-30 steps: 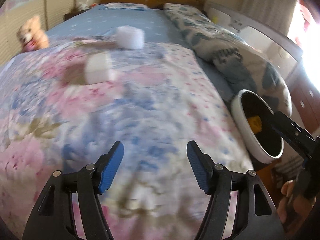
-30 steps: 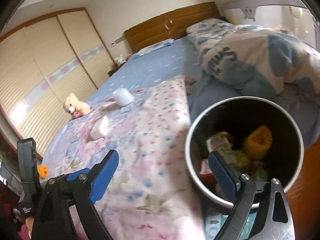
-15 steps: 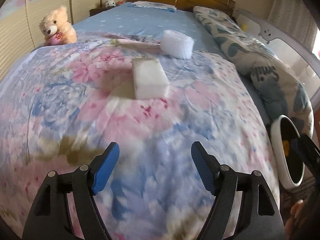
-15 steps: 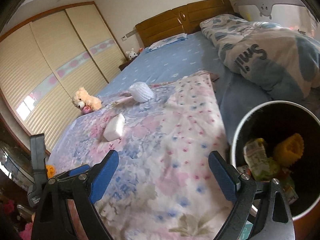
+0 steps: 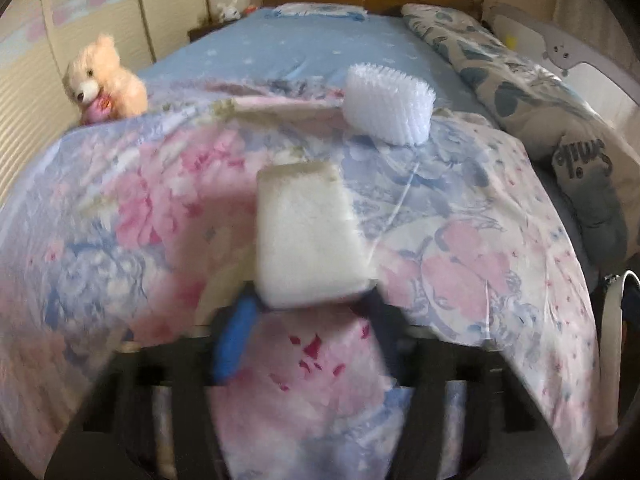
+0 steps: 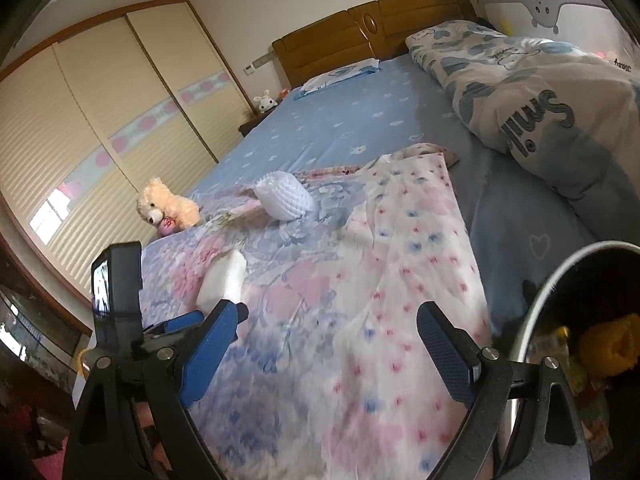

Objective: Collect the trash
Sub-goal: 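Grasp the white foam block with the left tool while the right tool grasps the white foam net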

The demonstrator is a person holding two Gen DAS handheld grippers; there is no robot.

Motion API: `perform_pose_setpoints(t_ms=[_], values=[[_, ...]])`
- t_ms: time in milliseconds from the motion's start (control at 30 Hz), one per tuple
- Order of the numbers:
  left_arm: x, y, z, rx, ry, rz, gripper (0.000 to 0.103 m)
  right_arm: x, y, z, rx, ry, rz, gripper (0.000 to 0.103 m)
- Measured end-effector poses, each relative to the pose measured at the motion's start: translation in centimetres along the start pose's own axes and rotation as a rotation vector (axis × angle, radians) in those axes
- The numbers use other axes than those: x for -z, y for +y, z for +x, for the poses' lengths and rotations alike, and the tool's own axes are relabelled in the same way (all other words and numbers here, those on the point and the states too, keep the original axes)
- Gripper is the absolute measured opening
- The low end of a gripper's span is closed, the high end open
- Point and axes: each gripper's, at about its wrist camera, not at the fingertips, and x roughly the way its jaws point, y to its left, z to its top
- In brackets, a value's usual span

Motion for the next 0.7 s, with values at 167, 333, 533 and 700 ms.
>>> perform_pose_setpoints(t_ms=[167, 333, 533, 700], values=[[0.9, 2.7, -1.3, 0.041, -0.010, -0.018, 0.043, -0.8, 1.1, 3.4, -0.023, 0.026, -0.047, 0.092], [2.7, 5.4, -2.0, 0.067, 0.001, 0.014, 0.044, -1.8, 2.6, 8.2, -0.045, 0.066, -0.097, 0.092], [3.0, 6.5, -2.2, 0.095, -0.021, -0.049, 0.048, -4.5, 4.4, 13.9, -0.025, 0.081, -0.155, 0.092], [2.9, 5.9, -2.1, 0.096, -0.018, -0.015, 0.059, -6.8, 5.7, 17.2, 0.000, 0.085, -0.204, 0.092]])
